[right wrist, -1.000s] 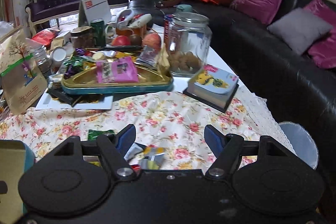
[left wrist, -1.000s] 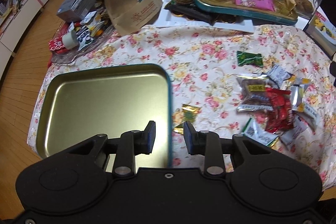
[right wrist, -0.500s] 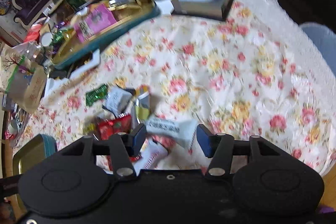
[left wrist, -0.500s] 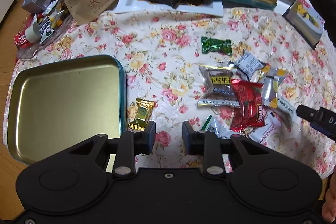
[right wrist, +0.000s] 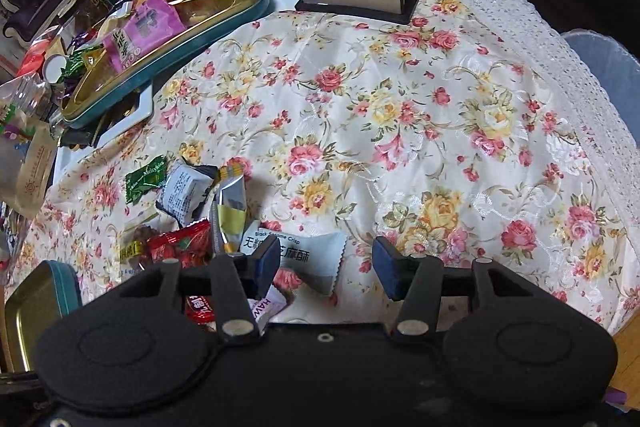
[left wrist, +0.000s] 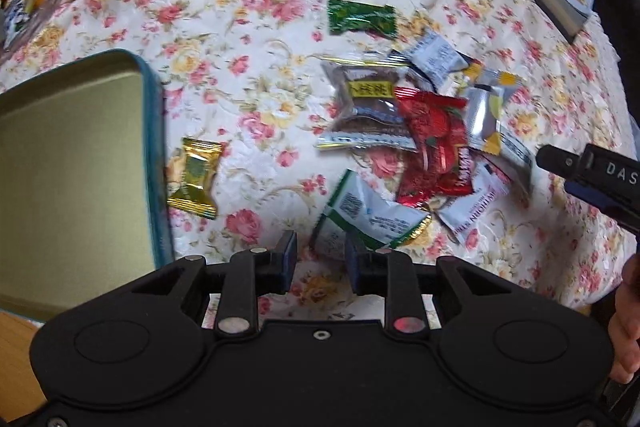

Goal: Organize snacks
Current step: 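Move both tools over the snack pile beside the gold tray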

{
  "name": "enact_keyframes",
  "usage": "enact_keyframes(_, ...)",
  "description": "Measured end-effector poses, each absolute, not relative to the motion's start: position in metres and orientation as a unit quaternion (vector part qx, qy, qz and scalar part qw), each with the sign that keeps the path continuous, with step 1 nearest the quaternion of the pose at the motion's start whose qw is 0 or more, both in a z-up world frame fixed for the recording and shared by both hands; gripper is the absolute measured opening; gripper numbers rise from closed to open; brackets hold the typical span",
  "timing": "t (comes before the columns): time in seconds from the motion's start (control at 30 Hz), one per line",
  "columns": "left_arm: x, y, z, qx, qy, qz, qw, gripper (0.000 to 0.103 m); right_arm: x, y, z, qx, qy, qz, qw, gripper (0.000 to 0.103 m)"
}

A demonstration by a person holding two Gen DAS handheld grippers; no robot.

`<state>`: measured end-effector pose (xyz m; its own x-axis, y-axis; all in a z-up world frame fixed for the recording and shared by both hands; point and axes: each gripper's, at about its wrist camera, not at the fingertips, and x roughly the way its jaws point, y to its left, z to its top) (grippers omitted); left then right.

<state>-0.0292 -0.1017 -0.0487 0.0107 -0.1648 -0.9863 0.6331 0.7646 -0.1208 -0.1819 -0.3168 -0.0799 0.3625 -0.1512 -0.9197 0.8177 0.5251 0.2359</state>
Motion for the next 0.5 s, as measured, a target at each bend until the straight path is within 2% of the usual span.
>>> enact_keyframes(0.27,-0.039,-0.124,-0.05,0.18,0.607,-0.325,0.702,0.035,-0.186,-0.313,-0.071,0.371,0.452,-0.306,0.752,0.055)
enact_keyframes(0.5,-0.042,-0.135,-0.061,0.192,0.597,-0.317,0.712,0.039,-0.19,-0.314,-0.066,0.378,0.445,-0.299,0.755,0.055)
